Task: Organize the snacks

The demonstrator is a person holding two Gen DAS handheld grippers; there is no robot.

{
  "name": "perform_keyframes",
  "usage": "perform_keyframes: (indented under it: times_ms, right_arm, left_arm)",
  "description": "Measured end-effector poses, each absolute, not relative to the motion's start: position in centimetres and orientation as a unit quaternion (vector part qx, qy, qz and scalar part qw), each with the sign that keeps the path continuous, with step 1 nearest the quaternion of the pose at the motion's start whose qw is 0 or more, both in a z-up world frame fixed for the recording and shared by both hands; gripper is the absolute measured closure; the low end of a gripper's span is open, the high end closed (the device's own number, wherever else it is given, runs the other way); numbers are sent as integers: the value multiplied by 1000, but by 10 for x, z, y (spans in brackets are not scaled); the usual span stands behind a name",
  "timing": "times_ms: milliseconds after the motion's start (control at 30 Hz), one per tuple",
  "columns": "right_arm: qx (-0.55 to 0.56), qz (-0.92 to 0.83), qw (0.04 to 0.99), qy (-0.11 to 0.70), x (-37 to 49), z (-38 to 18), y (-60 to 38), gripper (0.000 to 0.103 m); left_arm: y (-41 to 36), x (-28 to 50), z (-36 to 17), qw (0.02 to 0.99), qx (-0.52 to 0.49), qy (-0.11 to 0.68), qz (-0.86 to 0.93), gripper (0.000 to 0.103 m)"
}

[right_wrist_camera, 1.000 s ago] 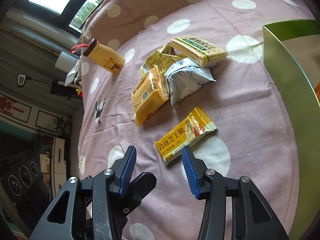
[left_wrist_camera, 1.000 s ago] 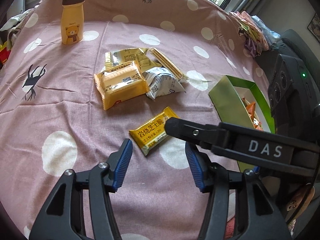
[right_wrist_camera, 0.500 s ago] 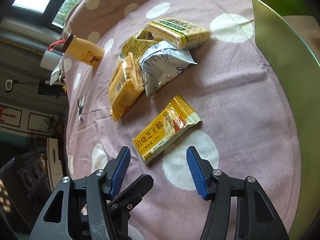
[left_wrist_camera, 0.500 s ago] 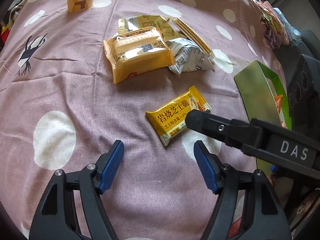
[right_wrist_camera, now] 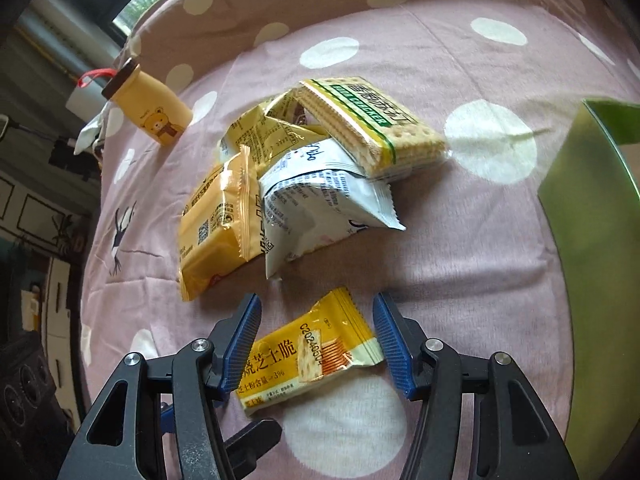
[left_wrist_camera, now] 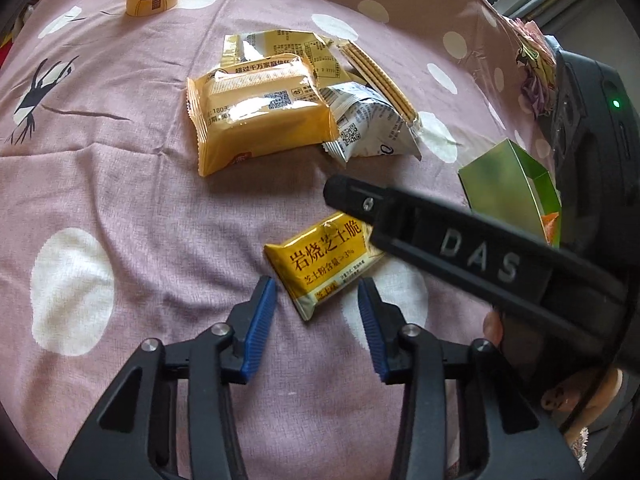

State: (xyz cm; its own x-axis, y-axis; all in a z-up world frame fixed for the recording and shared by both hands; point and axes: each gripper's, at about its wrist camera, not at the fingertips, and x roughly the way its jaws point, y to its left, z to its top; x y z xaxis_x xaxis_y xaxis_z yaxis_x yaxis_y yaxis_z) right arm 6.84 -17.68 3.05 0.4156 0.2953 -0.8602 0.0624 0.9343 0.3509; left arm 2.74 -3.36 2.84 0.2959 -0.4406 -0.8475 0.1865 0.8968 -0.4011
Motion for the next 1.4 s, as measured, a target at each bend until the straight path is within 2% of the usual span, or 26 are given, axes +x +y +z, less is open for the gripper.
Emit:
perform_keyframes:
  times_ms: [67, 167, 400, 767, 1033, 1400]
  right_arm:
    - [144, 85, 826, 538, 66, 30, -168, 44]
    - [118, 81, 830, 539, 60, 30, -160, 49]
    - [146, 101, 827, 533, 46, 37, -160, 50]
    - [158, 81, 873, 454, 13, 91, -179, 50]
    - [181, 48, 906, 379, -16, 135, -219, 50]
    - [239, -43, 913, 328, -50, 146, -301, 50]
  left_arm:
    - [-33, 29, 27, 800, -111, 558, -190, 72]
    - [-33, 27, 31, 805, -102, 554, -186, 72]
    - [-35, 20, 46, 830, -79, 522, -182, 72]
    - [-56, -7, 98, 878, -64, 419, -224, 71]
    - [-99, -25, 135, 892, -47, 349, -284, 70]
    - [-182, -25, 140, 861, -22, 345, -372, 70]
